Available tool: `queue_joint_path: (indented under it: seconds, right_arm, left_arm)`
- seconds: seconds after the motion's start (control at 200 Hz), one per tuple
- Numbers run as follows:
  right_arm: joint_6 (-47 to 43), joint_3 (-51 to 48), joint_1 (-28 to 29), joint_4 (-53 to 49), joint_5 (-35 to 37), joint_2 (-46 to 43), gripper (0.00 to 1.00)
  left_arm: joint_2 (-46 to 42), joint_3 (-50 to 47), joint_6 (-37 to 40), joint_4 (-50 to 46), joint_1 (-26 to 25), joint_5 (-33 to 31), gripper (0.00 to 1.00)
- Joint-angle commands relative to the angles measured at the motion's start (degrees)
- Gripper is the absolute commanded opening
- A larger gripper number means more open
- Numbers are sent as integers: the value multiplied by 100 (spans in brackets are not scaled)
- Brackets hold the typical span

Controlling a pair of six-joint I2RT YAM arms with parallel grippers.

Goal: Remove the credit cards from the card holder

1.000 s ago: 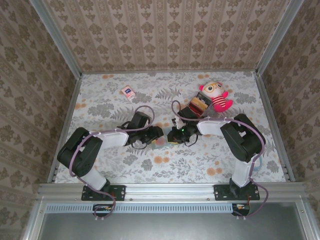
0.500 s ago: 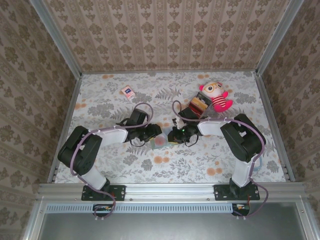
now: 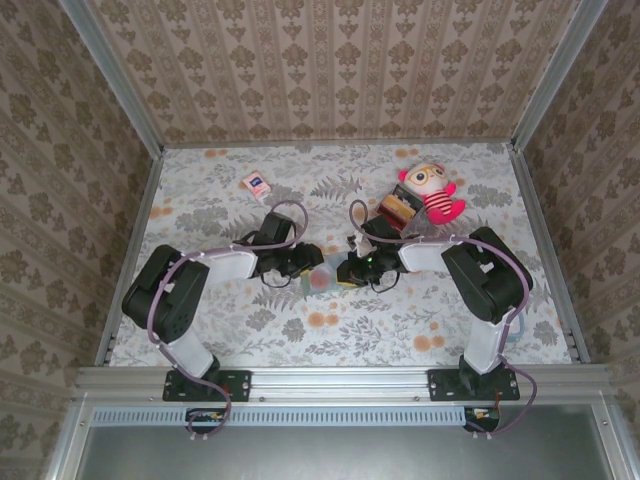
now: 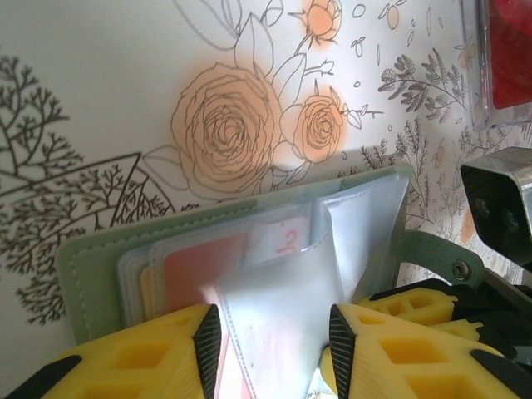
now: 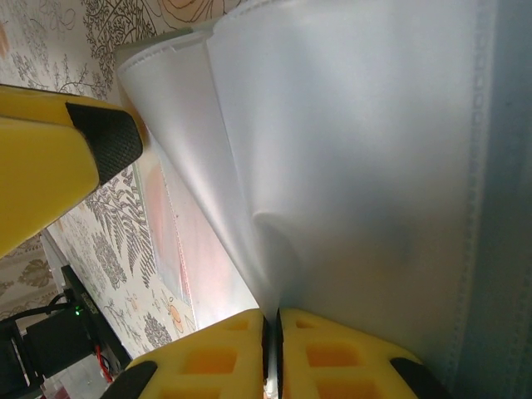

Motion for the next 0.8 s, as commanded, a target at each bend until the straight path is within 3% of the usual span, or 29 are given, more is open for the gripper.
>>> queue_joint_path:
  seconds: [0.0,0.425,0.795]
  right_arm:
    - [9,-76,-26,71,-136,-7,12]
    - [-40,-32,-26,25,-163,26,12]
    - [-75,-54,-27,146,-333,-5,17]
  left_arm:
    - [111,219,291,-189,76,64,40]
    - [408,438,409,-318,122,36,46]
    - [459,355,456,281,131,738,41]
